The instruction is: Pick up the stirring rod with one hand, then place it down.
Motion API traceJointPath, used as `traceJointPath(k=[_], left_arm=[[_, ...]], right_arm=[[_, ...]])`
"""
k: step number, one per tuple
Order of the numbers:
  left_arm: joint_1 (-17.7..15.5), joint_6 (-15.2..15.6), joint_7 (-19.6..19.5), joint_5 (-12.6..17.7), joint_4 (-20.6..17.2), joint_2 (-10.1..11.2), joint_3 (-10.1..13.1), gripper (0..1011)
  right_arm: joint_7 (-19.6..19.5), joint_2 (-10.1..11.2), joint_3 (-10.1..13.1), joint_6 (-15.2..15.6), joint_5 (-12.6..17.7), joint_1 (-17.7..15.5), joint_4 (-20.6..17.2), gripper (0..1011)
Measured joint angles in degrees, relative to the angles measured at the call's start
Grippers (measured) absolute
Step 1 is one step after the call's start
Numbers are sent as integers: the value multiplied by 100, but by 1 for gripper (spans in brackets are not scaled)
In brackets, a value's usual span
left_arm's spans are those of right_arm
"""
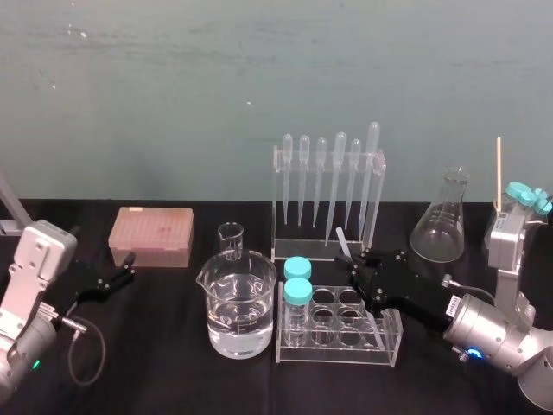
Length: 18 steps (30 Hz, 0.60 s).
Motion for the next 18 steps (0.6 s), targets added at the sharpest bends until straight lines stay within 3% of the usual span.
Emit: traceJointPath(k=[14,18], left_arm=[[0,0,0,0,0,0,0,1000],[0,0,0,0,0,0,0,1000]], right_arm=[[-2,-1,5,0,9,-3,-1,86],[-2,-1,5,0,12,-4,-4,234]])
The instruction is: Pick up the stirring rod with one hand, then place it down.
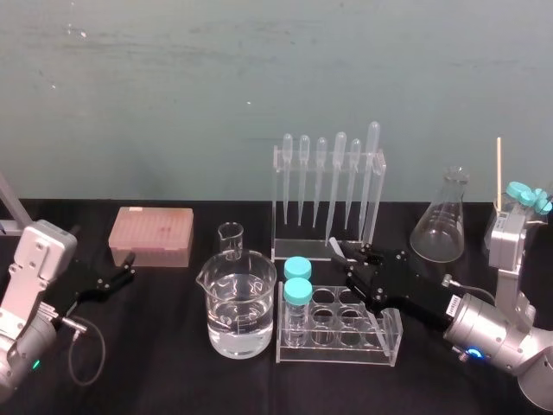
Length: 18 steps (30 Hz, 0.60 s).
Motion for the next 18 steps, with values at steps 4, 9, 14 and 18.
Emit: traceJointPath(k=[4,9,14,18], left_arm=[[0,0,0,0,0,0,0,1000],[0,0,0,0,0,0,0,1000],[0,0,0,0,0,0,0,1000],[0,0,0,0,0,0,0,1000]], right_arm=[[0,0,0,0,2,0,0,355],[0,0,0,0,2,0,0,496],[0,0,0,0,2,0,0,658],[0,0,0,0,2,0,0,786]])
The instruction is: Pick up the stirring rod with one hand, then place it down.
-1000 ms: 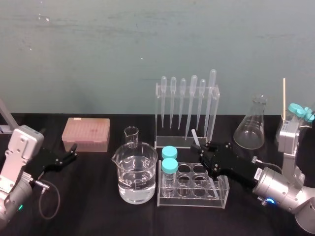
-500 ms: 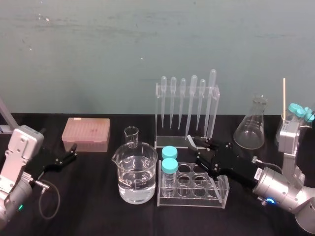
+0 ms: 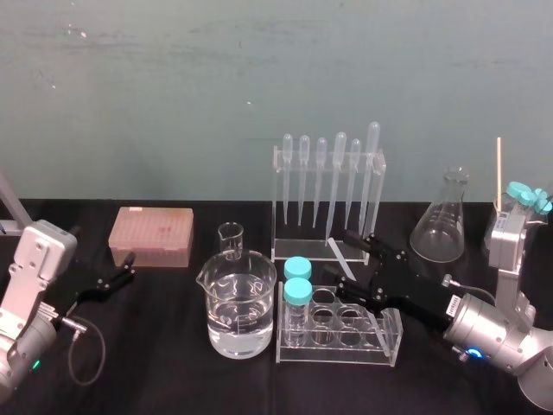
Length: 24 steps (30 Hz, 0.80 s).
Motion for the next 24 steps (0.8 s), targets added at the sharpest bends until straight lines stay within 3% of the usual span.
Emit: traceJointPath(k=[4,7,13,17,19,24], left_arm=[[0,0,0,0,0,0,0,1000],[0,0,0,0,0,0,0,1000],[0,0,0,0,0,0,0,1000],[0,0,0,0,0,0,0,1000],[0,0,0,0,0,0,0,1000],[0,0,0,0,0,0,0,1000]], right_arm=[[0,0,0,0,0,0,0,901],[-6,13,40,-178,-31,9,-167,994],[-267,4,270,-567,-56,-52,-567,1003],[-787,4,507,-780,-321,-170,-803,1003],[-994,18,585,-730,-412,-226,-842,1003],[-1549,127,801,-222,-571,-445,-867,1003]])
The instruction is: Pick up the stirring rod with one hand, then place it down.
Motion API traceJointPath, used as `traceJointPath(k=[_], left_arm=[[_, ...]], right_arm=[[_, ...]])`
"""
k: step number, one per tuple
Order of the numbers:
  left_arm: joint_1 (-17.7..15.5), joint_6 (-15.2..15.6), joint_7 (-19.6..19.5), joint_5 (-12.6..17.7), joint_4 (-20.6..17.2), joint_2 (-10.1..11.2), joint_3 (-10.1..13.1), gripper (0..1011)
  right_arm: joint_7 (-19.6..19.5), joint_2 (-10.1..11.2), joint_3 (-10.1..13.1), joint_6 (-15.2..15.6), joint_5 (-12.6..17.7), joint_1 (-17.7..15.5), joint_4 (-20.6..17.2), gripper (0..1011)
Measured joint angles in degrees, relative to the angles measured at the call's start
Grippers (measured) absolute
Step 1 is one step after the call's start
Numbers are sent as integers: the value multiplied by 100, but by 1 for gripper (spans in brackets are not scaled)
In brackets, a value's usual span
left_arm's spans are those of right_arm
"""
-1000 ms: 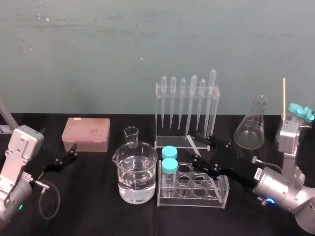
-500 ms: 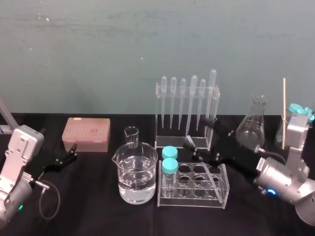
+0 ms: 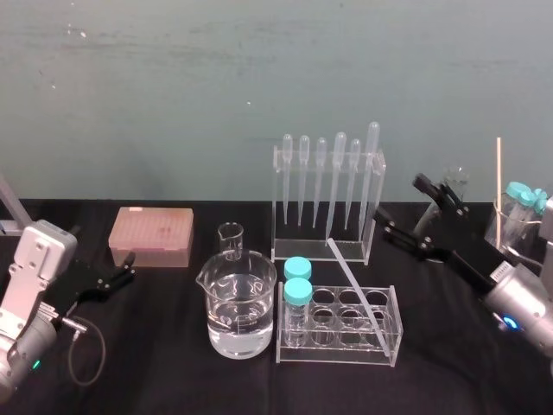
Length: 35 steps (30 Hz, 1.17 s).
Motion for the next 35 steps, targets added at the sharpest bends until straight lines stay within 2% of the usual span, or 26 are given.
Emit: traceJointPath(k=[10,16,35], left_arm=[[0,0,0,0,0,0,0,1000],[0,0,0,0,0,0,0,1000],[0,0,0,0,0,0,0,1000]], right_arm=[[-466,242,222,756,-181,-509,-114,1003],[-503,219,270,1050,-207,-597,-95,1003],[-500,216,266,1047,-197,-590,-82,1003]])
